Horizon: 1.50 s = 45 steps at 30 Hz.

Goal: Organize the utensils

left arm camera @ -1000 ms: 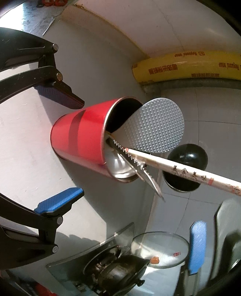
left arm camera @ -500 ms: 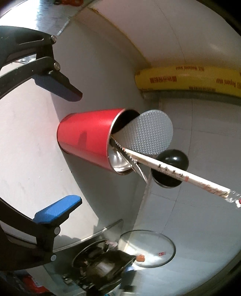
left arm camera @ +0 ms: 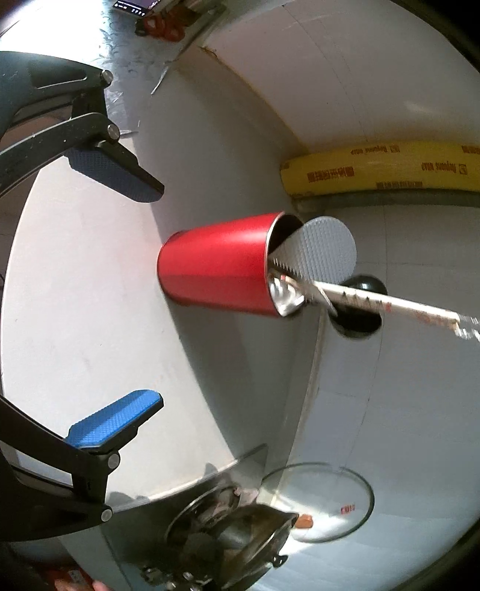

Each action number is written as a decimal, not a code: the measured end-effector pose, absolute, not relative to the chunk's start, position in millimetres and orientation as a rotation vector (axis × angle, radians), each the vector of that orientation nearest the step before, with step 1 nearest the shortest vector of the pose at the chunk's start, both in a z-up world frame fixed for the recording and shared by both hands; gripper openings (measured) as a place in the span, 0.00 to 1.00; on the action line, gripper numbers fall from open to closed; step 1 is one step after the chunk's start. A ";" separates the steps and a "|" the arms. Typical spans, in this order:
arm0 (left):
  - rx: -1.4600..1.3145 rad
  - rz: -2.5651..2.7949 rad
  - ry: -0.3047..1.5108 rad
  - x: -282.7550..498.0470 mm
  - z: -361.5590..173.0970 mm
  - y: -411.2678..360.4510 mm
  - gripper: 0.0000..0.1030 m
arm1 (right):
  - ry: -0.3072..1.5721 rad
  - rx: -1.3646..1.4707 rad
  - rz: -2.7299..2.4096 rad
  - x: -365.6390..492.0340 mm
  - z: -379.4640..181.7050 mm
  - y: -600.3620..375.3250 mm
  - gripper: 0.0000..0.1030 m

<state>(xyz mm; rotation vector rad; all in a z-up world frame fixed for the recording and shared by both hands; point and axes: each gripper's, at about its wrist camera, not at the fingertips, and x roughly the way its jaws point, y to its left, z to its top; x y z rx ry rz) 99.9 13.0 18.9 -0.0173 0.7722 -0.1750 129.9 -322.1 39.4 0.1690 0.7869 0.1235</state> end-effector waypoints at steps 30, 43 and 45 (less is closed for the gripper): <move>0.159 -0.256 0.829 100.2 20.3 30.7 0.98 | 0.812 0.248 -0.143 80.1 29.5 -289.4 1.00; 0.183 -0.292 0.811 109.7 17.7 42.1 0.98 | 0.836 0.247 -0.211 79.4 27.2 -273.1 1.00; 0.185 -0.289 0.814 110.9 16.3 43.3 0.98 | 0.841 0.240 -0.215 79.6 26.6 -272.1 1.00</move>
